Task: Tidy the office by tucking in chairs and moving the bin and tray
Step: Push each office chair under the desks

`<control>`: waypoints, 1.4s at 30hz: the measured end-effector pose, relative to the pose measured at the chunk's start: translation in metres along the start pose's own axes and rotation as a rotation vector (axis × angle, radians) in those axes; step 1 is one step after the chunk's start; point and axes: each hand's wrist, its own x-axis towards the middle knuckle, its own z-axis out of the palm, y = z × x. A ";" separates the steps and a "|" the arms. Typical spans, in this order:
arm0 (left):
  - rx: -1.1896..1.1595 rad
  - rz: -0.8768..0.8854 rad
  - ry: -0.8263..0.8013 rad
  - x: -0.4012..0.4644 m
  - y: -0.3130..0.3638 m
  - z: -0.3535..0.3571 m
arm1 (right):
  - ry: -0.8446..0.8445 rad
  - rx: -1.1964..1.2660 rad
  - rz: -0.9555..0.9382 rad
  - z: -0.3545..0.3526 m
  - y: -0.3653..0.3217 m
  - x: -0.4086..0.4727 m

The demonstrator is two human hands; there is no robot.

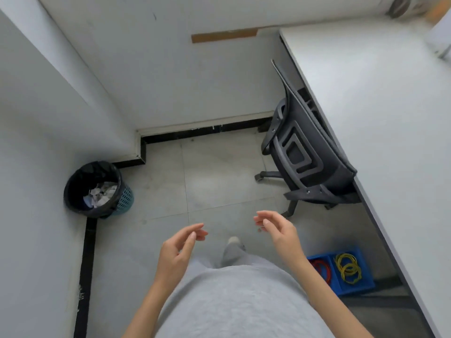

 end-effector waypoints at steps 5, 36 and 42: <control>0.030 -0.049 0.085 0.069 -0.002 -0.031 | 0.014 0.028 -0.132 0.010 -0.074 0.111; 0.974 1.523 -1.112 0.503 0.188 0.215 | 1.170 -0.920 0.581 -0.061 -0.090 0.210; 0.878 1.543 -1.264 0.526 0.191 0.212 | 1.290 -0.852 0.640 -0.035 -0.098 0.226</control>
